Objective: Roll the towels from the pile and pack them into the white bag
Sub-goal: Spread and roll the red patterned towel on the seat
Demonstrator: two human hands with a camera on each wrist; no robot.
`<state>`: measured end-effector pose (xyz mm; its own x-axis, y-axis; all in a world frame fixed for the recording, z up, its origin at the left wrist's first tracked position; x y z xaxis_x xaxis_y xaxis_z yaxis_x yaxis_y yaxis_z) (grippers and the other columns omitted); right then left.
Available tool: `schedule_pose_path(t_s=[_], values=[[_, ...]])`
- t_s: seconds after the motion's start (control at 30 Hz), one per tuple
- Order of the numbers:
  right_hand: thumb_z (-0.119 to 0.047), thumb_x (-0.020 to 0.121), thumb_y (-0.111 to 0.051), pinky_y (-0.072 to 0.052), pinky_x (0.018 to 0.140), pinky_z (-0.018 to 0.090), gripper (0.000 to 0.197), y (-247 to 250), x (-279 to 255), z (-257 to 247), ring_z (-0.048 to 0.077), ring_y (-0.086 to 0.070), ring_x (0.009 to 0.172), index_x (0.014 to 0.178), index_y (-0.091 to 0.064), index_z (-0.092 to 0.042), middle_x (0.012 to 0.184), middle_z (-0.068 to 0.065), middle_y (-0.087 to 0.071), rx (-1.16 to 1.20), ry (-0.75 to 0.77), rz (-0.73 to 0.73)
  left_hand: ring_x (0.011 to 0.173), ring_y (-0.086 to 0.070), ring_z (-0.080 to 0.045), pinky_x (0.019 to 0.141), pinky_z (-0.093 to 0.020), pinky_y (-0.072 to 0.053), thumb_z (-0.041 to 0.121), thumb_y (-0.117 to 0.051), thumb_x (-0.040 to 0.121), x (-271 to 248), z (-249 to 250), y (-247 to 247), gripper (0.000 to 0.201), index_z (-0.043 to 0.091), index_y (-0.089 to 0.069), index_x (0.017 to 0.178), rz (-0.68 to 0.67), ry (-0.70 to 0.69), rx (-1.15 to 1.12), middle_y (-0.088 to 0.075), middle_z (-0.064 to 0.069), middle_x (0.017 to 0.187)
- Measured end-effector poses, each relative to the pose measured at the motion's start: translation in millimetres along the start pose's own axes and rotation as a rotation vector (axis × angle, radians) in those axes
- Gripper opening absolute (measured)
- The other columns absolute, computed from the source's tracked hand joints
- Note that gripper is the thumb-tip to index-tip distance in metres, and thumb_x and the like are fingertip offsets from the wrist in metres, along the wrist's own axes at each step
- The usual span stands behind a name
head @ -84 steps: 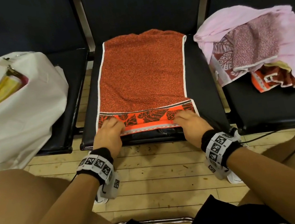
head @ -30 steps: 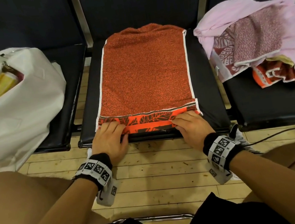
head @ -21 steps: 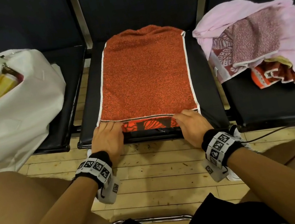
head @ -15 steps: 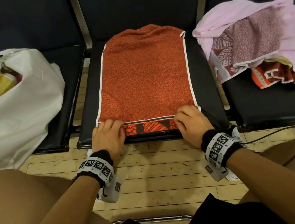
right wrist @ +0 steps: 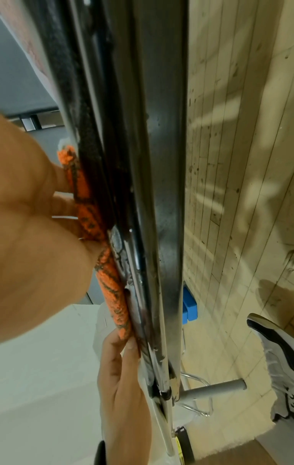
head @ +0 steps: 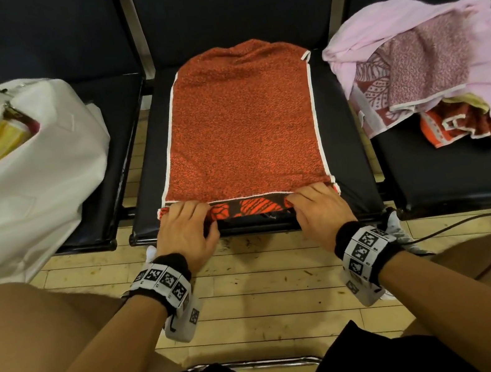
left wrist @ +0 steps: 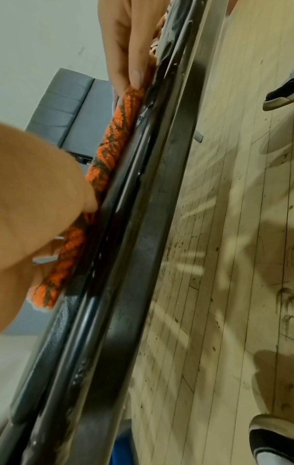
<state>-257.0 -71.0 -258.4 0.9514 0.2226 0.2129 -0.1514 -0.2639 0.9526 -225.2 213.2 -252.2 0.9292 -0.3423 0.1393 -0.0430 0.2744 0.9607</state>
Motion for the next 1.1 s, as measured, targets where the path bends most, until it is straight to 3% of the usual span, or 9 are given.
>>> schedule_pose_path(t_s=[0.13, 0.3, 0.4, 0.57, 0.7, 0.8, 0.9, 1.0, 1.1], values=[[0.001, 0.076, -0.064, -0.048, 0.08, 0.042, 0.033, 0, 3, 3, 0.029, -0.059, 0.089, 0.107, -0.069, -0.012, 0.095, 0.004, -0.067, 0.007, -0.03, -0.017, 0.101, -0.053, -0.027, 0.087, -0.045, -0.043, 0.028, -0.042, 0.092, 3, -2, 0, 0.03, 0.015, -0.064, 0.108, 0.017, 0.022, 0.021, -0.066, -0.003, 0.104], [-0.017, 0.085, -0.038, -0.045, 0.079, 0.043, 0.038, 2, 4, 1, 0.029, -0.059, 0.082, 0.107, -0.068, -0.014, 0.09, 0.004, -0.064, 0.093, -0.066, -0.054, 0.094, -0.054, -0.027, 0.084, -0.044, -0.037, 0.028, -0.037, 0.093, 5, 0, -2, 0.036, 0.018, -0.065, 0.113, -0.032, 0.075, 0.08, -0.068, 0.0, 0.099], [-0.014, 0.09, -0.051, -0.048, 0.083, 0.042, 0.028, 2, 2, 5, 0.026, -0.06, 0.089, 0.114, -0.065, -0.014, 0.103, 0.003, -0.063, 0.174, -0.068, 0.024, 0.092, -0.055, -0.027, 0.083, -0.043, -0.035, 0.03, -0.039, 0.092, 5, 2, -3, 0.036, 0.021, -0.064, 0.115, -0.032, 0.09, 0.065, -0.065, -0.001, 0.099], [-0.008, 0.08, -0.072, -0.032, 0.081, 0.036, 0.015, 0, 3, 7, 0.024, -0.056, 0.093, 0.091, -0.071, -0.019, 0.1, -0.003, -0.063, -0.017, 0.026, 0.114, 0.099, -0.051, -0.027, 0.086, -0.042, -0.031, 0.011, -0.064, 0.084, 7, 6, -1, 0.022, 0.022, -0.068, 0.103, 0.109, 0.039, 0.005, -0.058, -0.001, 0.105], [-0.012, 0.084, -0.066, -0.045, 0.077, 0.04, 0.014, -2, -2, 6, 0.027, -0.056, 0.088, 0.097, -0.07, -0.014, 0.098, 0.002, -0.064, -0.03, 0.039, 0.095, 0.09, -0.055, -0.03, 0.077, -0.045, -0.046, -0.002, -0.07, 0.078, 10, 4, -3, 0.028, 0.014, -0.071, 0.1, 0.034, -0.015, -0.006, -0.065, -0.004, 0.1], [-0.028, 0.088, -0.051, -0.043, 0.083, 0.04, 0.027, -1, -4, 6, 0.026, -0.055, 0.094, 0.106, -0.067, -0.015, 0.104, 0.002, -0.063, -0.026, 0.026, 0.037, 0.094, -0.056, -0.031, 0.081, -0.046, -0.049, 0.016, -0.057, 0.086, 8, 3, -1, 0.023, 0.012, -0.069, 0.105, 0.006, 0.02, -0.031, -0.066, -0.006, 0.102], [-0.022, 0.09, -0.052, -0.048, 0.083, 0.043, 0.026, -2, -4, 9, 0.027, -0.057, 0.094, 0.109, -0.067, -0.012, 0.105, 0.004, -0.064, -0.016, 0.022, 0.032, 0.101, -0.056, -0.029, 0.086, -0.046, -0.047, 0.037, -0.047, 0.085, 4, 5, -1, 0.039, 0.012, -0.066, 0.109, -0.019, 0.007, -0.029, -0.065, -0.004, 0.107], [-0.006, 0.082, -0.066, -0.049, 0.082, 0.043, 0.029, -3, -1, 11, 0.029, -0.059, 0.092, 0.111, -0.068, -0.011, 0.102, 0.005, -0.065, -0.03, 0.006, 0.018, 0.104, -0.056, -0.029, 0.088, -0.046, -0.044, 0.037, -0.04, 0.089, 4, 4, -1, 0.041, 0.013, -0.065, 0.112, -0.012, 0.017, -0.006, -0.066, -0.004, 0.109], [-0.001, 0.081, -0.063, -0.04, 0.083, 0.041, 0.036, -1, 0, 9, 0.027, -0.057, 0.091, 0.115, -0.066, -0.013, 0.098, 0.003, -0.064, -0.03, -0.041, -0.029, 0.1, -0.057, -0.028, 0.088, -0.045, -0.042, 0.033, -0.035, 0.093, 8, 6, 1, 0.039, 0.014, -0.066, 0.11, 0.004, 0.04, -0.003, -0.067, -0.003, 0.103]])
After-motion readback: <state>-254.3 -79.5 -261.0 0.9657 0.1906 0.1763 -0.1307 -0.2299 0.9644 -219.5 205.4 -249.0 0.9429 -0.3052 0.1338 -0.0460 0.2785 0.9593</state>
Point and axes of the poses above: each hand's wrist, its own x-axis towards the middle knuckle, its own y-axis out of the back of the hand, z = x × y, the point moved 1 cm from there along x, towards the middle knuckle
